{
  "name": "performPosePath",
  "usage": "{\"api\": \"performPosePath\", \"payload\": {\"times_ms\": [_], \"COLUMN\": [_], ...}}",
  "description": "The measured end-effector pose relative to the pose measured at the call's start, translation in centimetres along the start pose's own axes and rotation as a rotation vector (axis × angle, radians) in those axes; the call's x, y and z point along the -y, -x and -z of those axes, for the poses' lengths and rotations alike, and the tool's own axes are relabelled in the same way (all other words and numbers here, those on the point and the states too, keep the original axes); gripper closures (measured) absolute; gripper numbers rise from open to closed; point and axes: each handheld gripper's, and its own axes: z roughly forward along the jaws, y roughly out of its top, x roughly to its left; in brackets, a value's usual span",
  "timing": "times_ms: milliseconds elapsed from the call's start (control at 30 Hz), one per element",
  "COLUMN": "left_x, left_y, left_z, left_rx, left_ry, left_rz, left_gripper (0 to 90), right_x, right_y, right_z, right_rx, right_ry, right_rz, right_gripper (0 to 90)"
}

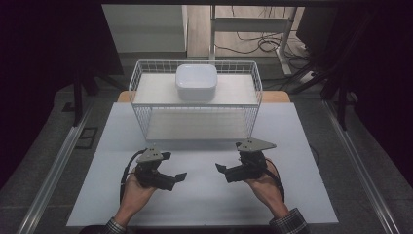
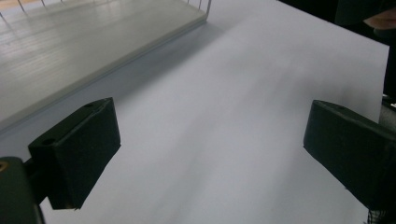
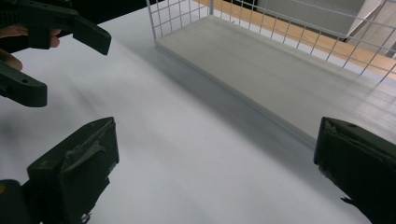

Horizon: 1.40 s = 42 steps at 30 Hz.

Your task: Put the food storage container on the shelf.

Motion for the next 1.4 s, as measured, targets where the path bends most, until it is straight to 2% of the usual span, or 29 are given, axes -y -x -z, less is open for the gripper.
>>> {"api": "performPosePath", "payload": {"times_ms": [300, 433, 633, 1067, 1400], "left_x": [1.7, 2.4, 3.3, 5.2, 6.9], "left_y": [-0.2, -0.3, -0.3, -0.4, -1.0], "left_z": [0.4, 0.7, 1.3, 3.8, 5.4], "left_rx": [-0.006, 0.006, 0.007, -0.05, -0.117], "left_ry": [-0.025, -0.024, -0.042, -0.035, -0.044], "left_rz": [0.035, 0.055, 0.054, 0.078, 0.103], "left_gripper": [3.1, 2.2, 1.6, 1.0, 0.9], "right_x": [1.6, 2.4, 3.5, 5.3, 6.9], "right_y": [-0.2, -0.1, 0.1, 0.9, 1.5], "right_z": [0.5, 1.0, 1.9, 4.2, 5.5], "right_rx": [0.009, 0.016, 0.04, 0.087, 0.139], "right_ry": [-0.023, -0.025, -0.037, -0.028, -0.041], "right_rz": [0.002, -0.005, -0.008, -0.042, -0.069], "right_gripper": [0.0, 0.0, 0.0, 0.0, 0.0]}}
